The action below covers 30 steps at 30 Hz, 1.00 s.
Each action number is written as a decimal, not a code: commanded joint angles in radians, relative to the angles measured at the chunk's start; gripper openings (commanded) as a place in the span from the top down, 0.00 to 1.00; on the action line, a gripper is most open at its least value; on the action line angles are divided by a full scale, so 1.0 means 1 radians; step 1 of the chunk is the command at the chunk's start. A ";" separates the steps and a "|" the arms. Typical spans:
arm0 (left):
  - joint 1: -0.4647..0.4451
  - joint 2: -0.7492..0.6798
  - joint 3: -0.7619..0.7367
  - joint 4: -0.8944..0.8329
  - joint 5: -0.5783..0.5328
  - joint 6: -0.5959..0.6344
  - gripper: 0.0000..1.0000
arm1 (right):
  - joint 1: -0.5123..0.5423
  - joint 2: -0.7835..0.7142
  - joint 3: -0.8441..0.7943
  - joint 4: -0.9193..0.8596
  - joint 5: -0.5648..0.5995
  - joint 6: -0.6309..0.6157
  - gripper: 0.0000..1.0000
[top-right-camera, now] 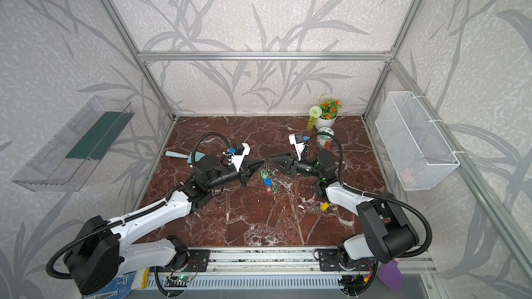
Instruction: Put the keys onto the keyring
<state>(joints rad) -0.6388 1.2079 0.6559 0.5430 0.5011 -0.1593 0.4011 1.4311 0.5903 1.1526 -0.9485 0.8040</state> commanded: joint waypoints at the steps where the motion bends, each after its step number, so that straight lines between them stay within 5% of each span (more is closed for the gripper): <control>1: 0.009 -0.004 0.032 0.122 0.051 -0.055 1.00 | 0.002 0.008 -0.008 0.098 -0.029 0.040 0.60; 30: 0.039 0.064 0.002 0.306 0.180 -0.178 1.00 | 0.028 0.054 0.017 0.126 -0.065 0.079 0.89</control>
<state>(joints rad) -0.6056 1.2728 0.6506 0.7383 0.6575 -0.3172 0.4248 1.4773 0.5919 1.2259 -0.9932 0.8715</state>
